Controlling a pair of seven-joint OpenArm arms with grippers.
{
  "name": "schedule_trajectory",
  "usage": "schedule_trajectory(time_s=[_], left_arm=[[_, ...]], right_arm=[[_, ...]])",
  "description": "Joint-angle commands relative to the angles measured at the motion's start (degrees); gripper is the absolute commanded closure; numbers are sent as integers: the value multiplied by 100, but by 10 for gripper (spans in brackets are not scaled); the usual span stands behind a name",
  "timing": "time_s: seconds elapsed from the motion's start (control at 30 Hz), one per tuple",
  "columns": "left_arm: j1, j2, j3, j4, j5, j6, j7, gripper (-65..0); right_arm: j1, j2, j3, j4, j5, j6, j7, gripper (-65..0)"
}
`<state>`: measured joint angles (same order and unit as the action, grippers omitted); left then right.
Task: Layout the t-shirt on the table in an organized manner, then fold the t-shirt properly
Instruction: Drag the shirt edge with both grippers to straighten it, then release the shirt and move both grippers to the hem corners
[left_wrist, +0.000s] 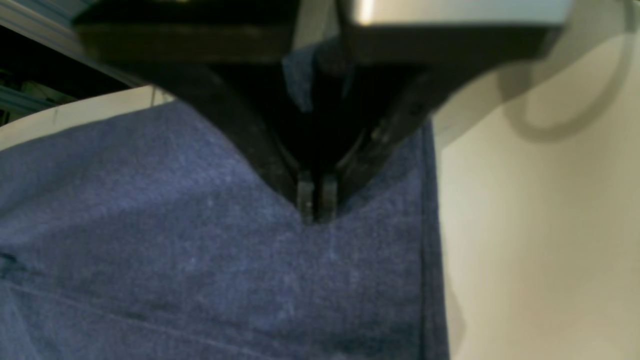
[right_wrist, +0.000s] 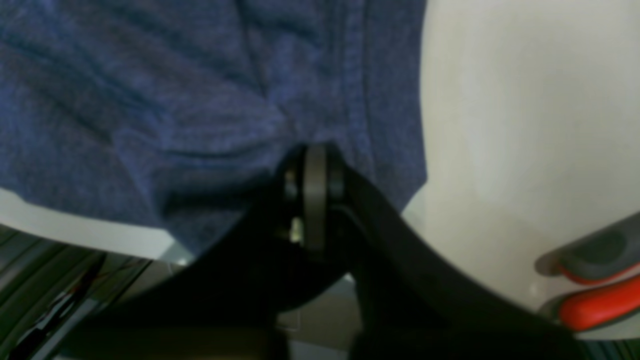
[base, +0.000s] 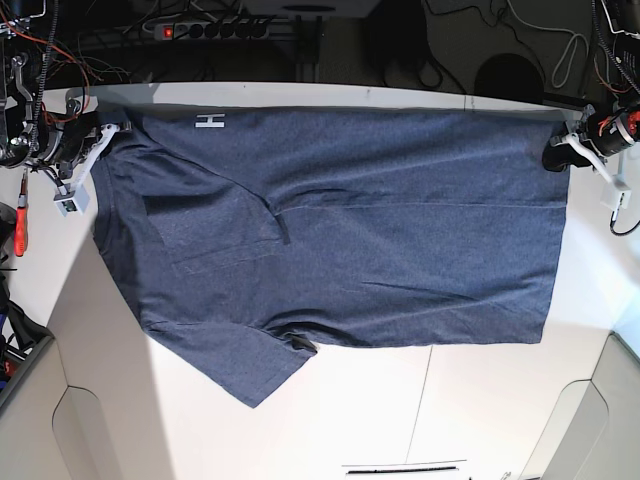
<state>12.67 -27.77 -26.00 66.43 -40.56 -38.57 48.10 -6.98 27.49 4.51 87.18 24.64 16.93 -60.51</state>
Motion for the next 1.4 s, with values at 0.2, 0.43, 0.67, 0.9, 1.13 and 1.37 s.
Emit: schedule_trajectory(time_s=[0.2, 0.43, 0.67, 0.9, 1.13, 1.37], left_arm=[[-17, -98, -46, 177, 238, 328, -328, 0], [-39, -98, -260, 852, -341, 188, -332, 0], [-229, -94, -258, 1010, -339, 122, -339, 0], [-415, 28, -258, 1010, -332, 22, -636, -168], [-514, 197, -256, 1010, -313, 20, -997, -168], [-632, 317, -247, 1010, -175, 20, -1021, -169]], right_arm=[[125, 92, 50, 138, -28, 42, 94, 0], [647, 92, 52, 284, -39, 39, 514, 0], [1510, 87, 50, 282, -98, 46, 1071, 0], [2105, -46, 50, 258, -632, 35, 1722, -284], [2391, -675, 50, -164, -1213, -66, 2369, -284], [3141, -977, 50, -1939, -1394, -66, 3126, -326]])
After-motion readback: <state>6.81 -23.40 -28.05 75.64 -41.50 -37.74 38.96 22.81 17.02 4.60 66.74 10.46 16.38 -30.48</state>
